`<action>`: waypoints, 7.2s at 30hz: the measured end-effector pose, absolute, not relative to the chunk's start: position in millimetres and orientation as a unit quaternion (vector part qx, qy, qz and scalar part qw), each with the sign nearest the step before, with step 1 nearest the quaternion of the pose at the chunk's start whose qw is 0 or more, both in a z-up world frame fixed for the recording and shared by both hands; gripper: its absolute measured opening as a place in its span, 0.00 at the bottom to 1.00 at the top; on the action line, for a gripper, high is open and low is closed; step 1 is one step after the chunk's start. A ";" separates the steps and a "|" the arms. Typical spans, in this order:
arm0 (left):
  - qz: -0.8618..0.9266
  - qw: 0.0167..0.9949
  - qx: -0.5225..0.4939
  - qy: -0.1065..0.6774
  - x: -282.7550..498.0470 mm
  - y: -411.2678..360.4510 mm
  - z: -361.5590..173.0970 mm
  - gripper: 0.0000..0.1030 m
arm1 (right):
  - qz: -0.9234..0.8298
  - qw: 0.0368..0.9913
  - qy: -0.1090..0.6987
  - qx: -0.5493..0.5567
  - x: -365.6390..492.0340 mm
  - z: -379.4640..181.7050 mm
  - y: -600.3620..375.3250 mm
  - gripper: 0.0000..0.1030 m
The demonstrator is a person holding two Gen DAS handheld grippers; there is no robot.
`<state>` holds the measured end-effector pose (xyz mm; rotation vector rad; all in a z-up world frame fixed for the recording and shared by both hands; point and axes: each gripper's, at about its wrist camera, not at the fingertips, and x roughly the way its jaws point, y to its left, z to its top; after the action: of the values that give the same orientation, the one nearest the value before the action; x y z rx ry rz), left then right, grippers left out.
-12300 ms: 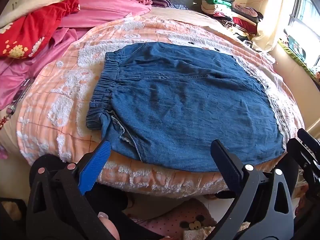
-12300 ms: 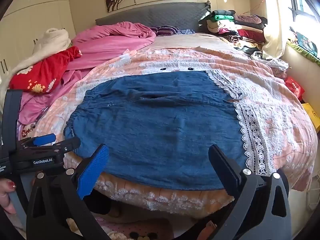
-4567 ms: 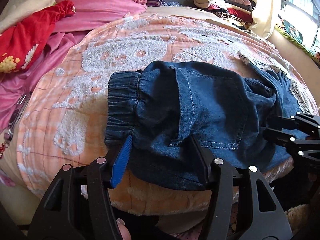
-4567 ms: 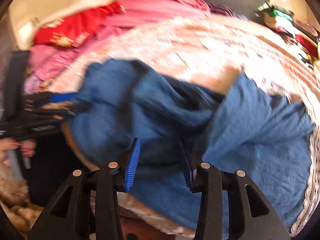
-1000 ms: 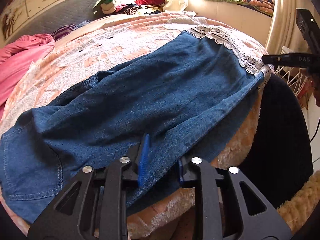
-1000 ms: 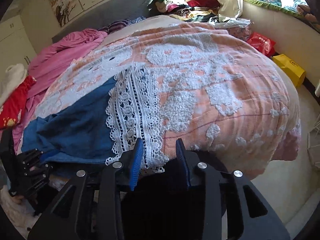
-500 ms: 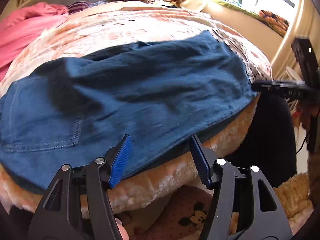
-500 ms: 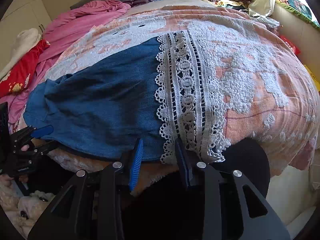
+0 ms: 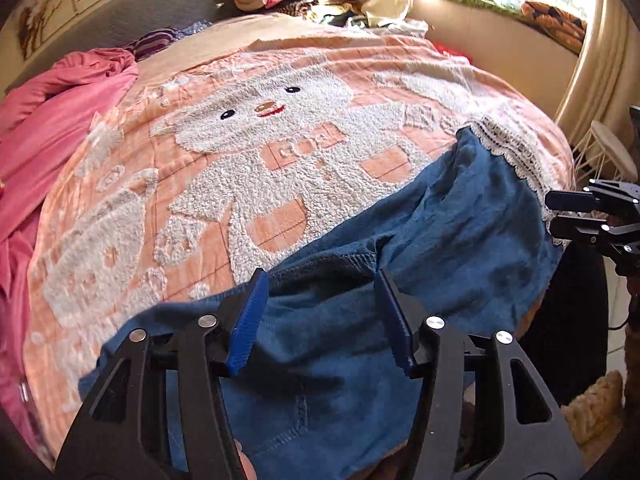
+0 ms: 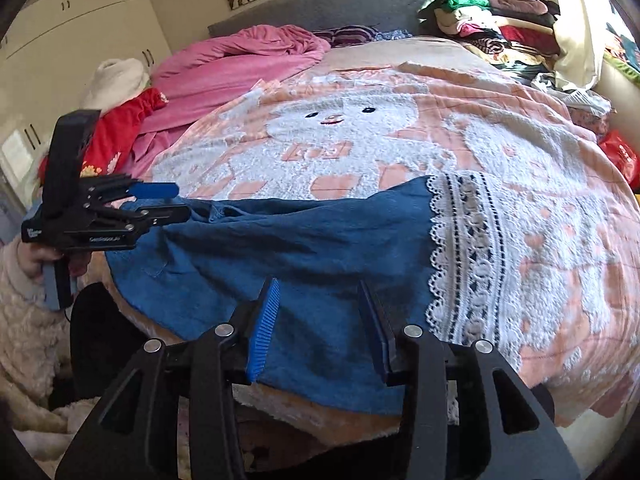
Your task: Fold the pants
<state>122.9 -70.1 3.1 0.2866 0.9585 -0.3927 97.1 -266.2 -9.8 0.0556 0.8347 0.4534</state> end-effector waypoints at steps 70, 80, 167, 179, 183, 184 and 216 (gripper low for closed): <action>-0.183 0.861 0.029 0.474 228.2 -73.4 -40.8 0.07 | 0.220 0.899 0.365 0.106 230.8 -6.0 -367.8 0.19; -0.117 0.876 0.036 0.466 242.0 -74.4 -59.3 0.12 | 0.169 0.885 0.432 0.043 278.6 -59.7 -361.2 0.23; -0.091 0.880 0.050 0.463 125.6 -36.9 -61.7 0.69 | 0.125 0.884 0.448 0.049 113.4 -50.5 -261.7 0.57; -0.115 0.886 -0.012 0.449 121.0 -21.6 -39.7 0.70 | 0.114 0.899 0.403 0.126 84.6 -32.1 -311.0 0.66; -0.129 0.896 -0.014 0.424 114.6 -22.9 -10.2 0.70 | 0.083 0.910 0.382 0.138 64.1 -16.6 -335.5 0.71; -0.137 0.898 -0.017 0.418 113.8 -23.9 -3.2 0.70 | 0.079 0.911 0.381 0.140 60.8 -15.1 -340.4 0.71; -0.339 0.819 0.151 0.437 237.3 -249.3 -11.2 0.58 | 0.072 0.893 0.397 0.199 88.7 -54.5 -373.7 0.71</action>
<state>237.3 -249.3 -11.2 0.3210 0.9299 -0.7228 88.7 -373.7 -54.5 0.4120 0.8244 0.1503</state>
